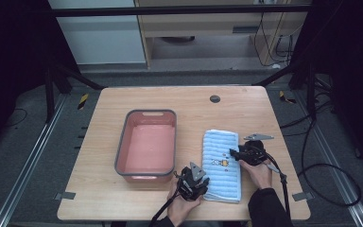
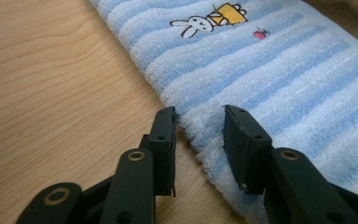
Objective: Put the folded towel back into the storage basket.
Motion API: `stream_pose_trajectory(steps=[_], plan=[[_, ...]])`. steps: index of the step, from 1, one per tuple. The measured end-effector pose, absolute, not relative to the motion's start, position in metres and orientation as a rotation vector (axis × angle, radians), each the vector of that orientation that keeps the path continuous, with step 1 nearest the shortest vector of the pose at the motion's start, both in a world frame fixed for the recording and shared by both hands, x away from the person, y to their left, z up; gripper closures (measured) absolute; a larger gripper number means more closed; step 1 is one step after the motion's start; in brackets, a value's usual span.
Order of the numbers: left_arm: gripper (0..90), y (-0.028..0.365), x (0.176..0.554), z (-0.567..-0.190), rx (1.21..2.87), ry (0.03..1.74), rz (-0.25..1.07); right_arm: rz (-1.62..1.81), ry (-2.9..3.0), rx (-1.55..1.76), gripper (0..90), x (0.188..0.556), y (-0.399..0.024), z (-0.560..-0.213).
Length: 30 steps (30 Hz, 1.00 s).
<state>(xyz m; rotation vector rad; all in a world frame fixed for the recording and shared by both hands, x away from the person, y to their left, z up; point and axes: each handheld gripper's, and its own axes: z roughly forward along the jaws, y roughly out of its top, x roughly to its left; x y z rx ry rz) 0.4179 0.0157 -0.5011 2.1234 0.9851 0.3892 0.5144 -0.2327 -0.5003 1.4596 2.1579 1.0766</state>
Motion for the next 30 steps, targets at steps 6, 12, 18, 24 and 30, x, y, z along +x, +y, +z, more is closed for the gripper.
stream_pose_trajectory(steps=[6,12,18,24,30], plan=[[72.2,0.013,0.418,-0.5,2.122,1.003,0.365,1.098,2.151,1.484,57.2,0.515,-0.232,-0.503],[81.6,0.01,0.417,-0.5,2.123,1.004,0.368,1.157,2.15,1.53,72.4,0.515,-0.23,-0.504],[85.7,0.014,0.416,-0.502,2.085,0.995,0.358,1.187,2.139,1.55,79.6,0.514,-0.23,-0.501],[86.2,0.022,0.413,-0.498,2.041,0.981,0.334,1.256,2.101,1.487,80.4,0.509,-0.229,-0.488],[86.3,0.029,0.408,-0.485,2.012,0.952,0.335,1.294,2.082,1.408,80.5,0.501,-0.224,-0.47]])
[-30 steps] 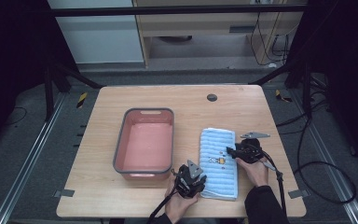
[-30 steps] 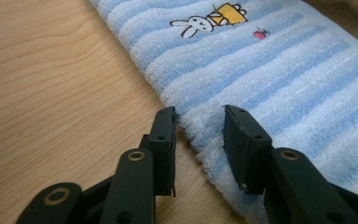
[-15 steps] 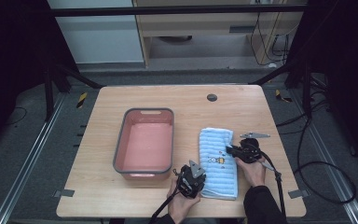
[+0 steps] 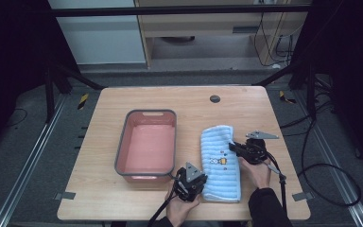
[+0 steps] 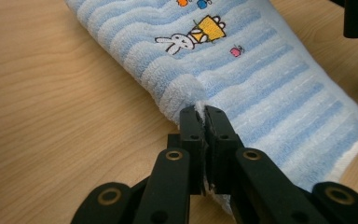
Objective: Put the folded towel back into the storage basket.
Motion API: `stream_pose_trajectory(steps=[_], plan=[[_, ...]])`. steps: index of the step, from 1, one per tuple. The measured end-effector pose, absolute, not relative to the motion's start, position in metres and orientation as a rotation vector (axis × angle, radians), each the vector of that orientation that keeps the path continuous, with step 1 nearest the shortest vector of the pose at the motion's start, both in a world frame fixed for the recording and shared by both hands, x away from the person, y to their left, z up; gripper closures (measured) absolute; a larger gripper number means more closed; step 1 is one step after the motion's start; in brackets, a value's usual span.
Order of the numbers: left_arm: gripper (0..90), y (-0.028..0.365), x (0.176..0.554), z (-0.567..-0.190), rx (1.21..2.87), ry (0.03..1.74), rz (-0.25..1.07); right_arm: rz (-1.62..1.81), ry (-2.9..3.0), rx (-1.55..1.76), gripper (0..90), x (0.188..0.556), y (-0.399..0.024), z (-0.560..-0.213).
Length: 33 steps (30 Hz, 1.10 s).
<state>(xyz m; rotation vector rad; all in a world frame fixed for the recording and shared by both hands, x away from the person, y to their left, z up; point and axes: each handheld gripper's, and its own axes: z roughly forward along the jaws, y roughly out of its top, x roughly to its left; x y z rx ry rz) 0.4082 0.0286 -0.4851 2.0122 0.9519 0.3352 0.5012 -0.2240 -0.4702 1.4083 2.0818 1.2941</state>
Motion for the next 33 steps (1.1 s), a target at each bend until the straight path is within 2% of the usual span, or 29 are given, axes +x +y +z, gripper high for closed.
stream_pose_trajectory(steps=[9,24,33], plan=[[86.4,0.038,0.401,-0.462,1.962,0.904,0.334,1.331,2.057,1.334,80.6,0.492,-0.223,-0.447],[86.3,0.052,0.398,-0.425,1.938,0.859,0.41,1.387,1.992,1.293,80.7,0.485,-0.215,-0.421],[86.3,0.061,0.394,-0.398,1.897,0.828,0.457,1.397,1.961,1.229,80.8,0.484,-0.204,-0.387]])
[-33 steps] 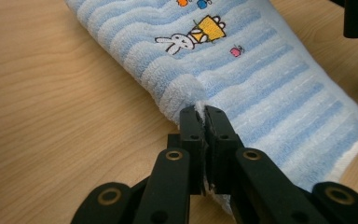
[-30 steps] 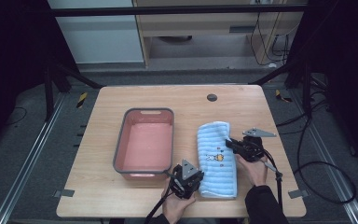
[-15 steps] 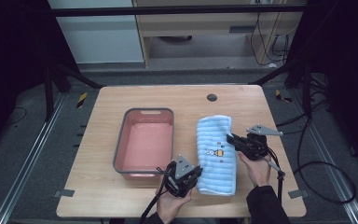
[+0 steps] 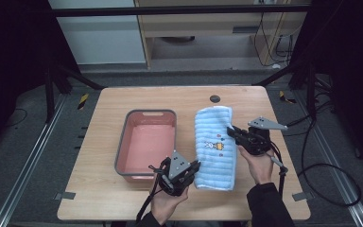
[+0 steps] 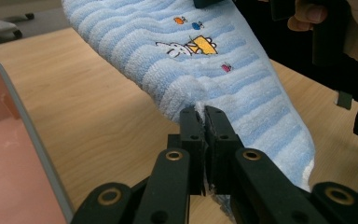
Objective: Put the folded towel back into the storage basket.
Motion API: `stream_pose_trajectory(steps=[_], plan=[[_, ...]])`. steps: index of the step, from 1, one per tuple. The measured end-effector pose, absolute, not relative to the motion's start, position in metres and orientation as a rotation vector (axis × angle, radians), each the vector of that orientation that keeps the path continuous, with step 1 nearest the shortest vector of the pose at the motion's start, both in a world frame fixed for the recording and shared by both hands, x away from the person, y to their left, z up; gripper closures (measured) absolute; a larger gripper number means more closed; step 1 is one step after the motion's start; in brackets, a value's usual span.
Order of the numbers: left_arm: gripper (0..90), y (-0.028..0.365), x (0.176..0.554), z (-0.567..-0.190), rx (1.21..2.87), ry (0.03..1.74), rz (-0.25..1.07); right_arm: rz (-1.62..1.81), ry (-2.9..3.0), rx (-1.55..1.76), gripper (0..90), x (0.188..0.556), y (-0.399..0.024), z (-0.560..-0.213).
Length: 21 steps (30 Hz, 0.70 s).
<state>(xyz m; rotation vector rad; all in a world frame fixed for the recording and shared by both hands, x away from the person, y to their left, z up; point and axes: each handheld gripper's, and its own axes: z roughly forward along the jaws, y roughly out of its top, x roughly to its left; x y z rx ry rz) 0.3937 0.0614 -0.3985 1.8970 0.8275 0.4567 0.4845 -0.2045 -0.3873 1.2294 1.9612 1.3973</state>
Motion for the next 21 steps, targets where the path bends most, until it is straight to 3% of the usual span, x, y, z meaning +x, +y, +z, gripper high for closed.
stream_pose_trajectory(steps=[21], plan=[[86.3,0.089,0.394,-0.363,1.821,0.821,0.517,1.422,1.93,1.144,81.1,0.492,-0.172,-0.342]])
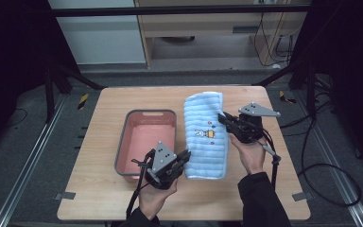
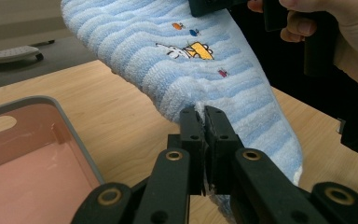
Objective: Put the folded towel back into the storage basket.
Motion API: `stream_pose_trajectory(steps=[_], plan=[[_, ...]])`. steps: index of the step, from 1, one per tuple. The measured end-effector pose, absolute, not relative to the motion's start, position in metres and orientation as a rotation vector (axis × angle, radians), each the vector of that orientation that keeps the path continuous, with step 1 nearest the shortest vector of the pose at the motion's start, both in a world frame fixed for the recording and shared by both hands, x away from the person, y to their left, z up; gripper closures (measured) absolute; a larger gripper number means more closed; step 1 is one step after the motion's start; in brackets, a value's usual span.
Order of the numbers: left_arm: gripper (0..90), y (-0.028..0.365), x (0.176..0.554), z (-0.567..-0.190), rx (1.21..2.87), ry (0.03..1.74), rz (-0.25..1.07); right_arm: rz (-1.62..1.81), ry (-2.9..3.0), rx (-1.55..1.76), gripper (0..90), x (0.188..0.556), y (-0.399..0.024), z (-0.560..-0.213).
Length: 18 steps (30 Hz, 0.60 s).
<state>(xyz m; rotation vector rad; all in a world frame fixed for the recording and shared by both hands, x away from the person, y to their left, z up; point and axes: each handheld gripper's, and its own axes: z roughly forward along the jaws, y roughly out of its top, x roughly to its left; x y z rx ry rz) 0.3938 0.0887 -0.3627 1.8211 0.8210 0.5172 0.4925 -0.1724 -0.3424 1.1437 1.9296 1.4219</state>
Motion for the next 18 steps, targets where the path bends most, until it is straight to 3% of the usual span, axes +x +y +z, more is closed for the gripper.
stream_pose_trajectory(steps=[18], plan=[[86.3,0.13,0.398,-0.345,1.79,0.856,0.582,1.445,1.955,1.076,81.2,0.506,-0.128,-0.32]])
